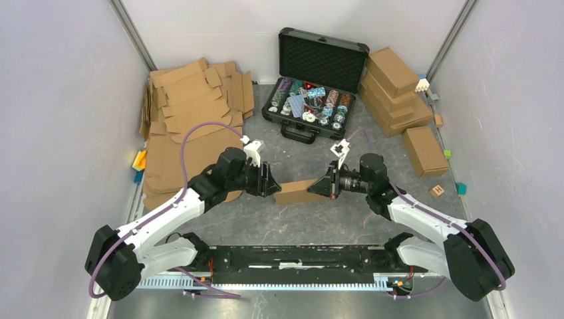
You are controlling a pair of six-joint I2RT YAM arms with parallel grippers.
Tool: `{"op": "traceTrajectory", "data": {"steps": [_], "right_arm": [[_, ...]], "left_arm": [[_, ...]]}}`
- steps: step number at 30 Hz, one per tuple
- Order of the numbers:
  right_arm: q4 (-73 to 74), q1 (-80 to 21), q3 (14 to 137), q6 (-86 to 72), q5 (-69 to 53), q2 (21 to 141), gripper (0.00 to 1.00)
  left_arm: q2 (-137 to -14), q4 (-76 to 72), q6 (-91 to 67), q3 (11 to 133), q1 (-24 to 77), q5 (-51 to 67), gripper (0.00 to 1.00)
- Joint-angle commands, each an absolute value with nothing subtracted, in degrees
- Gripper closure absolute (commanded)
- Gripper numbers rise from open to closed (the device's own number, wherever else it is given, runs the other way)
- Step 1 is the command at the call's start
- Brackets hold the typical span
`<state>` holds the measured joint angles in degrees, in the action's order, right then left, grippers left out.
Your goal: Fold the paper box
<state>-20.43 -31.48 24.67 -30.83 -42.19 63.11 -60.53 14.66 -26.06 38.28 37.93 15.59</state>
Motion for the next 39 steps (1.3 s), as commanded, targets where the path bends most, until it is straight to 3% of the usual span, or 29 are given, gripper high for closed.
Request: {"op": "traceTrajectory", "data": {"steps": [1, 6, 15, 21, 25, 27, 31, 39], "right_arm": [[-32.8, -26.5, 20.1, -39.6, -45.2, 65.4, 1.0], [-30.9, -26.1, 24.9, -41.2, -49.3, 63.7, 1.0], [-24.5, -25.8, 32.7, -38.8, -45.5, 63.4, 1.0], [-47.0, -23.3, 24.3, -50.7, -53.3, 75.3, 1.0], [-50.2, -21.8, 23.8, -52.5, -54.3, 81.0, 1.0], [-48.8, -21.7, 24.5, -52.4, -54.9, 80.6, 1.0], [-31.1, -21.7, 30.9, -42.9, -51.4, 75.3, 1.0], [-28.7, -20.5, 32.6, -41.1, -51.1, 78.6, 1.0]], "left_arm": [[-61.9, 16.4, -22.9, 37.6, 37.8, 14.6, 0.44], [-61.7, 16.3, -23.0, 37.4, 37.8, 14.0, 0.44], [-61.4, 16.5, -22.9, 37.8, 37.8, 12.9, 0.44], [-61.4, 16.8, -22.8, 37.8, 37.8, 12.3, 0.44], [-61.6, 17.3, -22.6, 37.9, 37.7, 12.0, 0.44], [-61.6, 17.3, -22.5, 37.8, 37.7, 12.0, 0.44], [-61.7, 17.1, -22.5, 37.7, 37.7, 12.0, 0.44], [-61.8, 16.6, -22.6, 37.3, 37.7, 12.0, 0.44]]}}
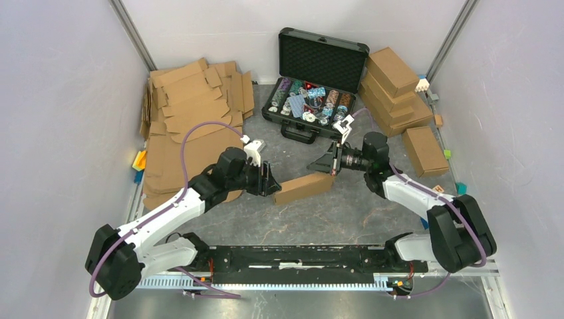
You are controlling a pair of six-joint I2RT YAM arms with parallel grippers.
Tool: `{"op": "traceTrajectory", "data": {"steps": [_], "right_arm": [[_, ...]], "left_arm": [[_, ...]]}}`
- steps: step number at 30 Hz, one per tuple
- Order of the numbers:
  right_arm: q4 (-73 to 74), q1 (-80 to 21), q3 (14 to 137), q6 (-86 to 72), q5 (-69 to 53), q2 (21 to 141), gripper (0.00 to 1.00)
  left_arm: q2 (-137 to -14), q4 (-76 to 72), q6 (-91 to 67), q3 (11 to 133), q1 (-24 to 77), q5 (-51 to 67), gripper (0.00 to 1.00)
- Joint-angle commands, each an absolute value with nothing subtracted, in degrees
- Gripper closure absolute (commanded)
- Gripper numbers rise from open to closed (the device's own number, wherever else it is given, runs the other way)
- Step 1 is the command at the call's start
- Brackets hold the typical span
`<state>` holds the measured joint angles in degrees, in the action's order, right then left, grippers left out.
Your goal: Fold the paper box
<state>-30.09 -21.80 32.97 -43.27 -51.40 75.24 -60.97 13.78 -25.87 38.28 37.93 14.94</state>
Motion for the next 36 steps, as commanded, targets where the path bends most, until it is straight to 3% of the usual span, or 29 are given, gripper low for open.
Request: {"op": "traceTrajectory", "data": {"steps": [1, 6, 16, 32, 36], "right_arm": [[-30.9, -20.3, 31.4, -41.9, -51.4, 79.8, 1.0], [-39.6, -19.8, 27.5, -46.1, -53.0, 84.9, 1.0], [-29.9, -19.8, 31.2, -39.9, -50.9, 81.9, 1.0], [-21.0, -19.8, 33.8, -32.4, -49.1, 78.0, 1.0], [-8.2, -19.7, 38.9, -22.7, -45.9, 72.3, 0.88]], "left_arm": [[-61.7, 16.5, -22.7, 37.1, 37.7, 12.0, 0.44], [-60.6, 16.1, -23.1, 36.4, 37.7, 12.0, 0.42], [-54.5, 18.6, -24.6, 38.0, 37.4, 12.8, 0.35], [-57.7, 16.8, -25.6, 33.6, 36.9, 12.1, 0.44], [-56.4, 17.9, -25.0, 34.9, 36.9, 12.5, 0.44]]}}
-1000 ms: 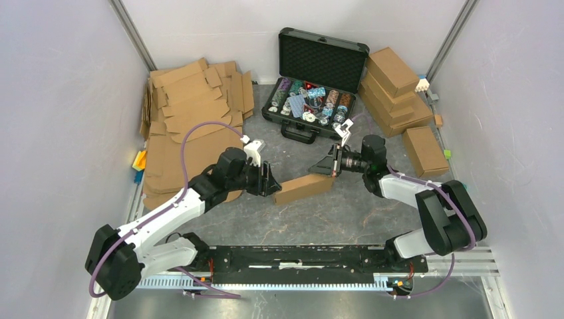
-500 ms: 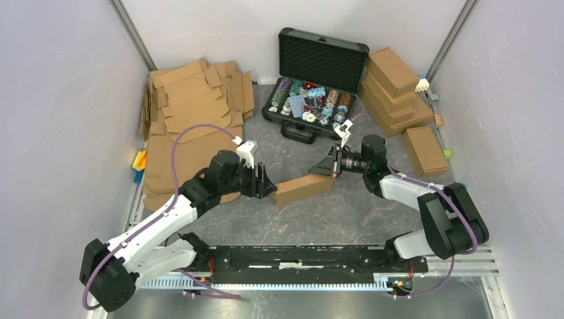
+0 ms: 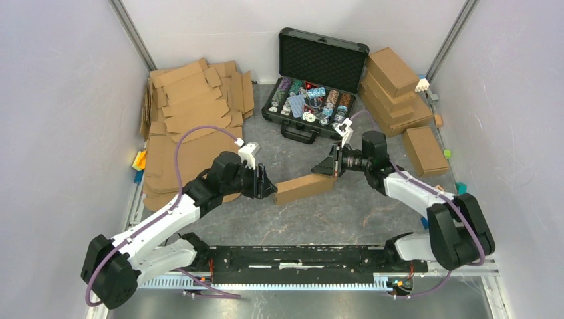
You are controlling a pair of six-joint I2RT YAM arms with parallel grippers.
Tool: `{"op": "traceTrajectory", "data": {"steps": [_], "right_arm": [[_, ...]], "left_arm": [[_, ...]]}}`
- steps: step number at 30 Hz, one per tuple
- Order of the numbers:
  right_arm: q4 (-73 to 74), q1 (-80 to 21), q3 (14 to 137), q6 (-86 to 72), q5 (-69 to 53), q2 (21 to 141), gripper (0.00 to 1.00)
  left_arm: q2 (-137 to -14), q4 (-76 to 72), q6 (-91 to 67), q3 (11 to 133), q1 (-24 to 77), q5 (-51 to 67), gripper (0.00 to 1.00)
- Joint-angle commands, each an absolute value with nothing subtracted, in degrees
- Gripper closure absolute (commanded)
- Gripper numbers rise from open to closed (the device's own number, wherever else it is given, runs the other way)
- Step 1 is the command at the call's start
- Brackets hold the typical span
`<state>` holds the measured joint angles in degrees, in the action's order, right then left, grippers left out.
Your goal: Fold the paper box
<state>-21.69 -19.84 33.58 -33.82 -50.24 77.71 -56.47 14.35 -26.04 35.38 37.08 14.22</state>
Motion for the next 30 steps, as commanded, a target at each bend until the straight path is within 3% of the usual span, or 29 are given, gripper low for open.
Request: {"op": "traceTrajectory", "data": {"steps": [1, 4, 8, 17, 19, 25, 30], "right_arm": [[-5.5, -19.9, 39.9, -20.3, -44.7, 70.8, 0.81], [3.6, -19.9, 42.4, -15.0, -39.8, 65.6, 0.56], [9.3, -19.9, 41.5, -12.5, -30.2, 58.8, 0.02], [0.5, -19.8, 34.7, -8.2, -25.5, 45.1, 0.02], [-1.8, -19.9, 35.1, -10.7, -24.0, 47.1, 0.02], [2.5, -21.9, 42.1, -2.3, -42.3, 57.9, 0.02], [13.6, -32.5, 44.5, 19.5, -31.0, 61.2, 0.02]], "left_arm": [[-56.1, 17.8, -24.7, 35.1, 36.9, 13.1, 0.42], [-55.3, 17.1, -25.1, 35.3, 36.8, 13.4, 0.4], [-53.1, 16.8, -25.0, 36.0, 36.9, 13.3, 0.37], [-46.9, 15.4, -24.5, 35.5, 36.9, 13.3, 0.28], [-45.7, 13.8, -25.1, 34.2, 36.9, 12.5, 0.25], [-41.0, 7.8, -27.3, 28.5, 36.8, 9.6, 0.17], [-37.2, 8.5, -32.8, 26.7, 36.8, 4.4, 0.05]]}}
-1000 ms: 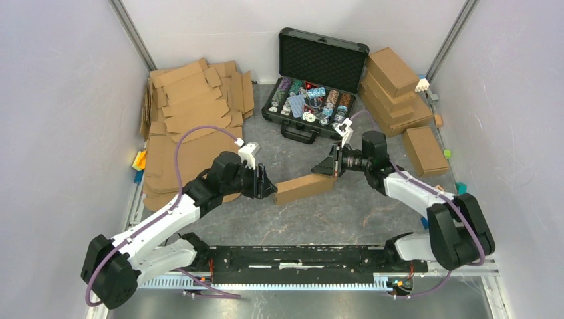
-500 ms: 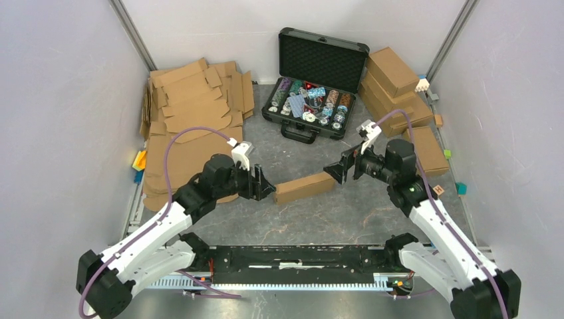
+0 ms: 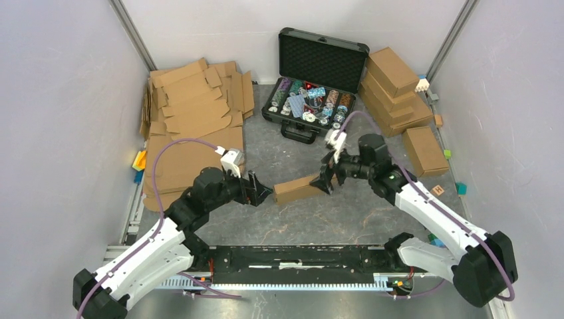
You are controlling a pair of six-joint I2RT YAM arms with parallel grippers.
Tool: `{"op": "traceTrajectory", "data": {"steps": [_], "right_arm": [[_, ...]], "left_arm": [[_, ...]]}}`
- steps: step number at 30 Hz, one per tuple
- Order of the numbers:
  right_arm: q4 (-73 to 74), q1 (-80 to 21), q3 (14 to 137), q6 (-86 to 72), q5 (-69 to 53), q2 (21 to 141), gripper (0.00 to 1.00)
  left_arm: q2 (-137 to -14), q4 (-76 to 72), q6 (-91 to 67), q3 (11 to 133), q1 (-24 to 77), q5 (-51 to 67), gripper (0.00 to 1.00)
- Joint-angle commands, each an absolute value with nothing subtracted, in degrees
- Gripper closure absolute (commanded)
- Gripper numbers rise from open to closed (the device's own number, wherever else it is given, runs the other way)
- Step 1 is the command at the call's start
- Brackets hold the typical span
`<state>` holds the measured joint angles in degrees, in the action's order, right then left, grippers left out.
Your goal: Fold the paper box
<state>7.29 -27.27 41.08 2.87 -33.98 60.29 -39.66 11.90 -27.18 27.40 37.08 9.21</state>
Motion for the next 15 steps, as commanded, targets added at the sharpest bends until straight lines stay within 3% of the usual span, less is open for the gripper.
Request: {"op": "traceTrajectory", "data": {"steps": [1, 8, 15], "right_arm": [[13.1, -33.0, 44.2, 20.4, -32.0, 61.3, 0.02], [8.6, -36.8, 43.2, 28.2, -29.9, 59.1, 0.02], [6.6, -40.1, 43.8, 38.4, -27.3, 62.1, 0.02]], "left_arm": [[-36.8, 8.8, -35.0, 26.5, 36.8, 3.4, 0.02], [-36.8, 17.7, -47.3, 28.4, 36.8, -4.1, 0.0], [-40.5, 21.0, -50.0, 30.9, 36.8, -1.3, 0.0]]}}
